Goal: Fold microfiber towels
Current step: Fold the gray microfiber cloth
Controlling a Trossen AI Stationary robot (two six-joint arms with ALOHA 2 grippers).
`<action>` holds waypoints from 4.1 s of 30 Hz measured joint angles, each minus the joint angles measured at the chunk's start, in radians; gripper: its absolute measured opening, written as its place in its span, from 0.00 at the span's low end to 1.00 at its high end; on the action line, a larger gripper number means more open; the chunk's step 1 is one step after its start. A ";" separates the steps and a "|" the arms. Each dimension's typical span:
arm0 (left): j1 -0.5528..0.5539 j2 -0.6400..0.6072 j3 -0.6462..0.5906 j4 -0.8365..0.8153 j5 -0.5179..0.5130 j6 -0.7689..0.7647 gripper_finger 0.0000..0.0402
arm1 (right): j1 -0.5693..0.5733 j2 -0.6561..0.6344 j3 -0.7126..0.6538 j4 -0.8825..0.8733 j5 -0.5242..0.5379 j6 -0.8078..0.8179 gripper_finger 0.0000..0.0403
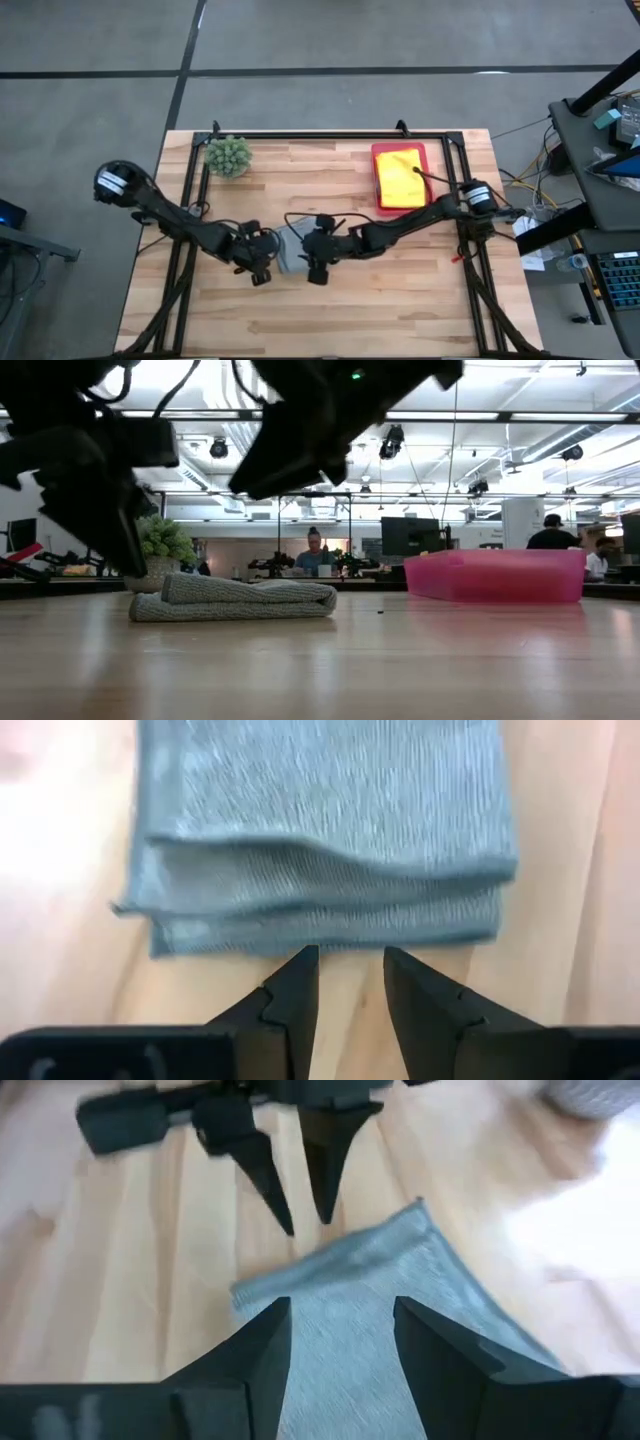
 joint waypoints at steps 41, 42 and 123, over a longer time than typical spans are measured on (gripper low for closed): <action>0.158 0.110 0.007 0.146 -0.118 -0.431 0.25 | 0.028 -0.090 -0.334 0.202 0.057 -0.075 0.40; 0.158 0.110 0.007 0.146 -0.122 -0.430 0.25 | 0.028 -0.090 -0.334 0.202 0.057 -0.074 0.40; 0.211 0.048 0.065 0.030 -0.048 -0.404 0.32 | 0.028 -0.091 -0.334 0.226 0.056 -0.077 0.40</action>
